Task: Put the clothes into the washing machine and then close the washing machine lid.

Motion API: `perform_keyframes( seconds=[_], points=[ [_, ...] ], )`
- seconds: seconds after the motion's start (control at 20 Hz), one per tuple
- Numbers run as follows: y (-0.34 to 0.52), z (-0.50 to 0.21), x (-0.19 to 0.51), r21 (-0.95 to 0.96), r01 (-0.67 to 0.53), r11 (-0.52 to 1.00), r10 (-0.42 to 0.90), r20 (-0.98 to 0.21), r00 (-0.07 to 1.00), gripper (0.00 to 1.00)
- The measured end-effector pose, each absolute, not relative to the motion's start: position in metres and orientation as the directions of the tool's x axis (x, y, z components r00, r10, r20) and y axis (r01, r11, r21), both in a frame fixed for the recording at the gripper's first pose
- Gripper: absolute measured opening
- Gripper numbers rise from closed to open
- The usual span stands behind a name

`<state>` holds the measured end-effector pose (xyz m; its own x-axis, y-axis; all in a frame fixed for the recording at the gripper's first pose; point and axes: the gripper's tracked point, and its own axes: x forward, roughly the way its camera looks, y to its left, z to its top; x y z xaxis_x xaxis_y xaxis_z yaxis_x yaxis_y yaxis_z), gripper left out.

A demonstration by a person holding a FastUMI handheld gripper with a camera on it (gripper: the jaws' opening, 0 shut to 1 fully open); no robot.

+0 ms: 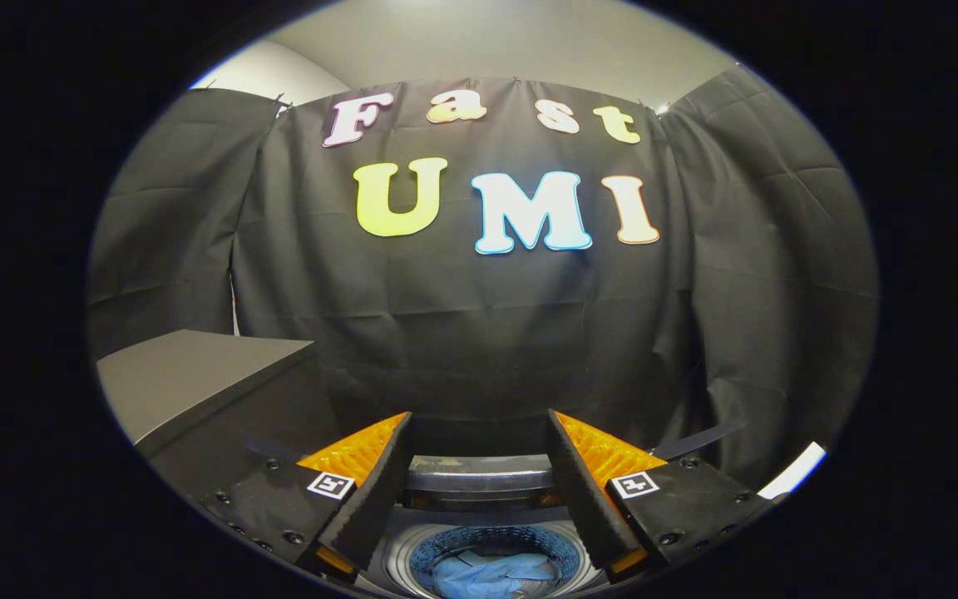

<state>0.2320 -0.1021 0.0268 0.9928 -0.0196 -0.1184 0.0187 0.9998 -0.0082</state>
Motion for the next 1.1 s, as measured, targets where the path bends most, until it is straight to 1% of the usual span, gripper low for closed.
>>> perform_keyframes(
  seconds=[0.2, 0.7, 1.1],
  points=[
    [-0.101, 0.014, 0.215, 0.018, 0.002, 1.0, 0.001, -0.143, 0.99, 0.97],
    [-0.105, -0.018, 0.179, 0.012, 0.013, 1.0, -0.011, -0.187, 0.982, 0.97],
    [-0.1, 0.031, 0.142, 0.001, 0.022, 1.0, -0.022, -0.118, 0.993, 0.97]
  ],
)
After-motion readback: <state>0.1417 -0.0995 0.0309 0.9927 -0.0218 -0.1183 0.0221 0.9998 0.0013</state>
